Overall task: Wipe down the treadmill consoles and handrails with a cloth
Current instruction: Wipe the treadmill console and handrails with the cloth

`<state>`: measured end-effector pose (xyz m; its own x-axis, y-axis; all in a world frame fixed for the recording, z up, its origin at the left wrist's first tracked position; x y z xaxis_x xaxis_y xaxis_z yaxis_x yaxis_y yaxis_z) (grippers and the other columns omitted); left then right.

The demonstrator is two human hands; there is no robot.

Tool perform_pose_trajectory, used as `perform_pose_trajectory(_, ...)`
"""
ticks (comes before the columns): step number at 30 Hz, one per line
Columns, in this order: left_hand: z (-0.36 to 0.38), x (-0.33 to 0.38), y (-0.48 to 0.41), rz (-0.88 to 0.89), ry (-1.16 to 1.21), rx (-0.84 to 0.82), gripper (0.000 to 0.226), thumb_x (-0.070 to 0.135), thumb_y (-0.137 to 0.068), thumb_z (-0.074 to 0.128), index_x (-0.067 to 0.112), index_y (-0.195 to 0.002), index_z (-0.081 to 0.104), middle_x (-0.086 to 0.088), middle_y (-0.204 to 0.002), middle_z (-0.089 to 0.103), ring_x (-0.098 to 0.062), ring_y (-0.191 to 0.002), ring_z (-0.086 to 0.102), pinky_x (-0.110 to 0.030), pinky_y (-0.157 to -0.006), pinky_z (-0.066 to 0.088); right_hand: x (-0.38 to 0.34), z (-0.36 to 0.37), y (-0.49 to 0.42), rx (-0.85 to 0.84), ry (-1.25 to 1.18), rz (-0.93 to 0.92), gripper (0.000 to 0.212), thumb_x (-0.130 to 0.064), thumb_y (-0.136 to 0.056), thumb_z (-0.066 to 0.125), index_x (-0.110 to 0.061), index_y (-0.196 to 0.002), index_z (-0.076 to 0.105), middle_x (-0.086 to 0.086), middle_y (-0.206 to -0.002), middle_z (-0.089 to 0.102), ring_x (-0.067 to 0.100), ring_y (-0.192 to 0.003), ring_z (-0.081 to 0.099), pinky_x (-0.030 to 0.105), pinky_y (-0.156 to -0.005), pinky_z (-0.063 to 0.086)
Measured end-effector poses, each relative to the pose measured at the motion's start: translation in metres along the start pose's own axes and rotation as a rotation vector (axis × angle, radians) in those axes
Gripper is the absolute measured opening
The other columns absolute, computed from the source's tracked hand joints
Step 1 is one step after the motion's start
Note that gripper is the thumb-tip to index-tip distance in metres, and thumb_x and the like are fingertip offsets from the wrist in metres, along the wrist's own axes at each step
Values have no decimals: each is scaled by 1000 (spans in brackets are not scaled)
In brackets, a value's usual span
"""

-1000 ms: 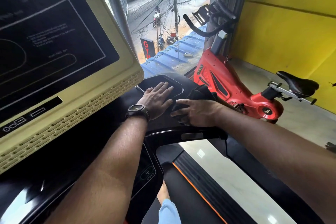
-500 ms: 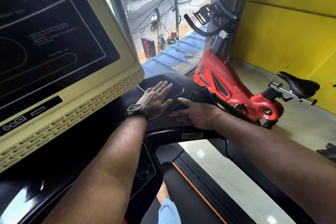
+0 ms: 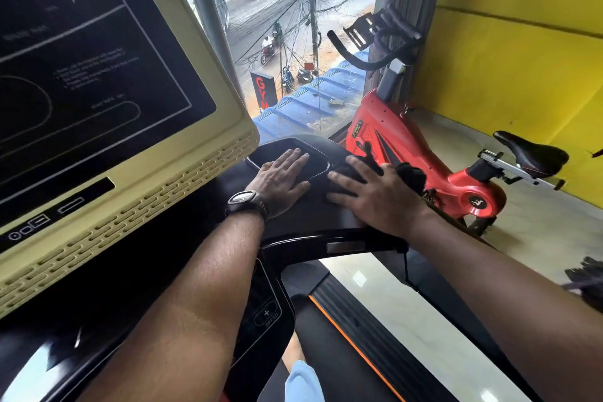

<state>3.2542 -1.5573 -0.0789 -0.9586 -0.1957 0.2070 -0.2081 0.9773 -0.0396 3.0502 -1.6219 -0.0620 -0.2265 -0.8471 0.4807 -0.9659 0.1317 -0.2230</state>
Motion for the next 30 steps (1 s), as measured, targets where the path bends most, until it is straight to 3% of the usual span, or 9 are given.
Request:
perform_pose_trajectory(4,0,2,1,5,-24,-8,64,46,-102,43,27,-159,20,3,-168,12,-12,-154,5,-39,-122,13,13,1,7,-106,-199,370,47,-47,-95,49,-41,-141,56,-1,-153,50,42,-138,45,59,-88,47)
perform_pose_trajectory(7,1,2,1,10,-46,-11,63,46,-103,41,28,-159,20,3,-168,12,-12,-154,5,-40,-122,14,4,8,6,-228,-214,401,56,-45,-92,57,-36,-147,50,5,-157,46,48,-137,44,64,-90,44)
perform_pose_trajectory(10,2,4,0,12,-56,-20,62,45,-103,41,28,-159,20,4,-168,12,-12,-154,5,-41,-122,13,6,10,2,-265,-207,328,56,-43,-99,47,-37,-154,39,4,-162,36,47,-141,38,64,-94,45)
perform_pose_trajectory(13,2,5,0,23,-71,-19,62,45,-103,40,29,-159,19,4,-168,11,-12,-154,4,-42,-122,11,30,13,-10,-331,-376,512,56,-50,-104,37,-41,-158,24,0,-166,26,42,-145,32,59,-102,43)
perform_pose_trajectory(16,2,4,0,27,-59,-8,62,44,-103,42,28,-159,21,3,-168,13,-12,-154,5,-43,-122,11,23,12,-19,-394,-358,662,56,-47,-104,37,-35,-158,26,8,-164,29,47,-141,34,60,-102,41)
perform_pose_trajectory(19,2,2,-1,20,-45,-1,63,44,-102,43,28,-159,22,2,-167,13,-13,-154,6,-43,-122,12,3,13,-17,-368,-243,600,56,-45,-103,42,-32,-157,34,12,-160,37,51,-137,40,60,-98,43)
perform_pose_trajectory(22,4,1,-1,24,-49,-1,63,46,-102,42,29,-159,21,2,-168,13,-13,-154,6,-43,-122,13,18,13,-26,-297,-329,568,55,-47,-103,41,-34,-155,35,8,-160,38,45,-135,42,55,-99,45)
perform_pose_trajectory(25,3,2,-1,22,-49,-6,63,46,-102,42,29,-159,21,2,-168,13,-13,-154,6,-42,-122,13,24,18,-29,-336,-384,629,56,-49,-103,39,-35,-157,31,7,-162,33,44,-139,38,54,-102,42)
perform_pose_trajectory(30,3,2,-1,15,-51,-9,63,46,-102,42,30,-159,20,2,-168,13,-13,-154,6,-42,-122,13,6,15,-22,-256,-296,465,62,-43,-90,62,-25,-147,46,13,-151,50,49,-129,49,54,-87,53)
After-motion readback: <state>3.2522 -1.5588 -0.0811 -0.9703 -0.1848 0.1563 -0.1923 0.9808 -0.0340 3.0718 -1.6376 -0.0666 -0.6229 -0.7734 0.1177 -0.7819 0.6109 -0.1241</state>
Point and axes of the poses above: each hand's wrist, its own y-axis away from the middle knuckle, its own z-axis out of the palm, x = y × z, the point moved 5 cm from there along -y, towards the middle knuckle
